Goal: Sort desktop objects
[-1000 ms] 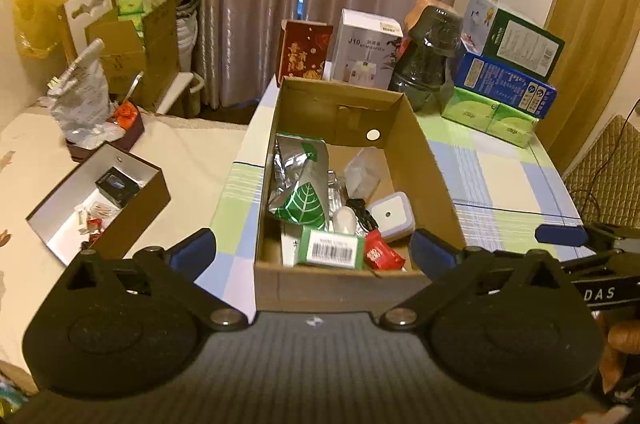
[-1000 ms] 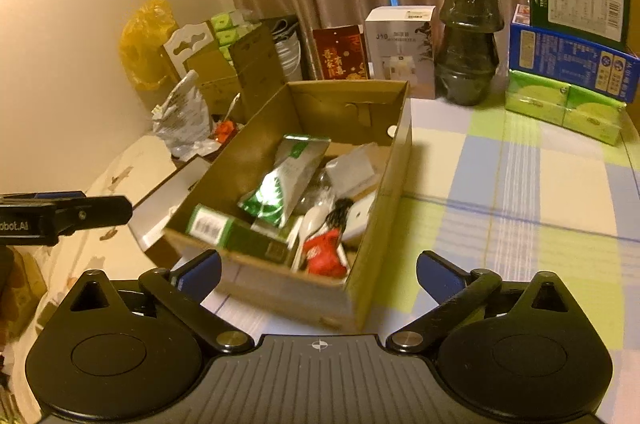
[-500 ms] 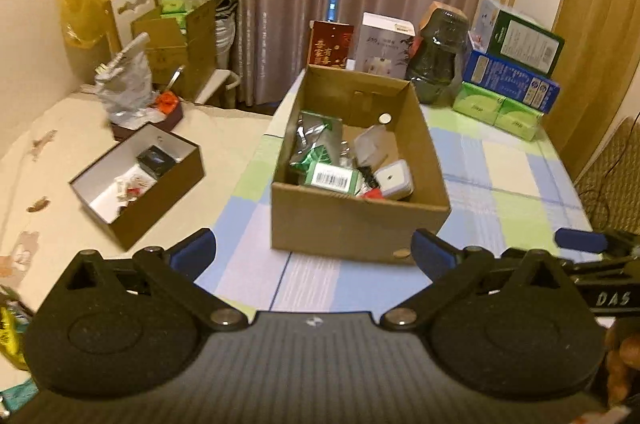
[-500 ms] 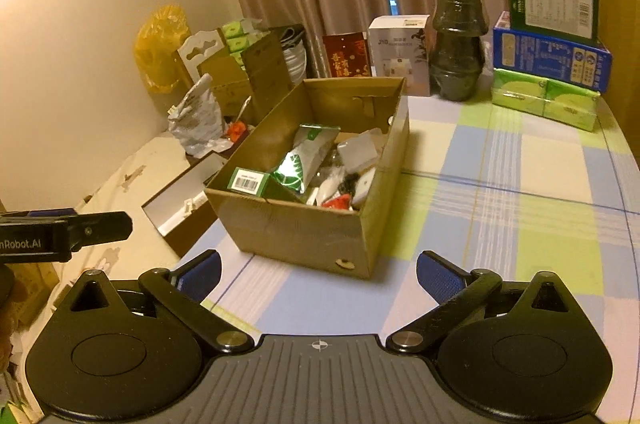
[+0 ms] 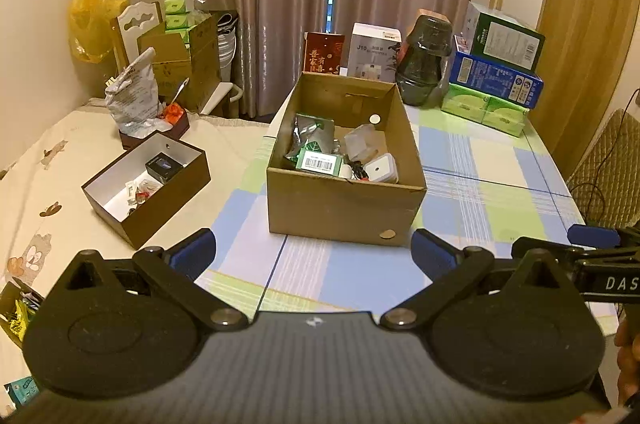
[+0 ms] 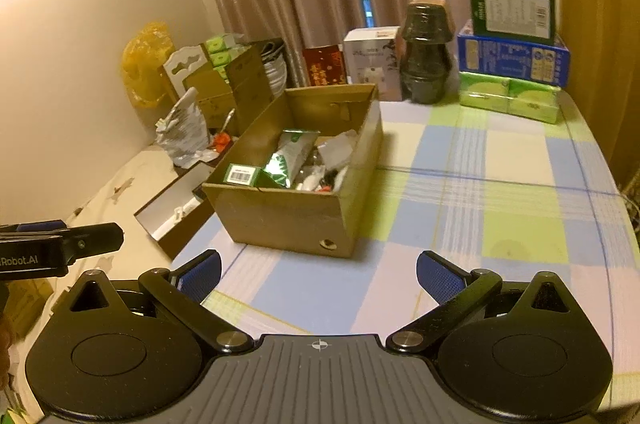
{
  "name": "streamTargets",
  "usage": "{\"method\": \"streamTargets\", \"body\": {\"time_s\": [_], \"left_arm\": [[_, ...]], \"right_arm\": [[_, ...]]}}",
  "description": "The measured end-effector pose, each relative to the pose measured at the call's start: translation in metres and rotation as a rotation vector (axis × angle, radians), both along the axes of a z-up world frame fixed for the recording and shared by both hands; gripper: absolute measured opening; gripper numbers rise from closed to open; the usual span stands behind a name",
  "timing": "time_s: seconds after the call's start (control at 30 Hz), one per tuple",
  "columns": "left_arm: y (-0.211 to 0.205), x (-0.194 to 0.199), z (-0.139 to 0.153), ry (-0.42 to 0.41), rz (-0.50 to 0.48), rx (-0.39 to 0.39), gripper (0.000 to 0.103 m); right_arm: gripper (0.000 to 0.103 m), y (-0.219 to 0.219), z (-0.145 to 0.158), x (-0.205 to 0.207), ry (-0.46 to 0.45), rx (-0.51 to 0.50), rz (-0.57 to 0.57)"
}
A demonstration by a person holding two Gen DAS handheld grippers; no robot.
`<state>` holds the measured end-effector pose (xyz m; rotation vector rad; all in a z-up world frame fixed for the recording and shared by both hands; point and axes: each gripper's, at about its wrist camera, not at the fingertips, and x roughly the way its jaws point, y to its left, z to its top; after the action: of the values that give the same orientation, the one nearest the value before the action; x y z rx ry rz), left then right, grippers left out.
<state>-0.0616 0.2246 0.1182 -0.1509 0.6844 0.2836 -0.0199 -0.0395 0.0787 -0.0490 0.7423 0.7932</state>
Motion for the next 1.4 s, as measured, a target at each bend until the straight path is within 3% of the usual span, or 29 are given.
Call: {"method": "streamTargets", "body": {"time_s": [0.37, 1.4], "left_arm": [[-0.01, -0.014, -0.004, -0.007, -0.021, 0.001, 0.102], [-0.026, -0.012, -0.018, 0.017, -0.064, 0.004, 0.102]], "right_arm": [[0.101, -0.01, -0.003, -0.019, -0.01, -0.042, -0.074], [0.101, -0.019, -0.012, -0.022, -0.006, -0.043, -0.088]]}}
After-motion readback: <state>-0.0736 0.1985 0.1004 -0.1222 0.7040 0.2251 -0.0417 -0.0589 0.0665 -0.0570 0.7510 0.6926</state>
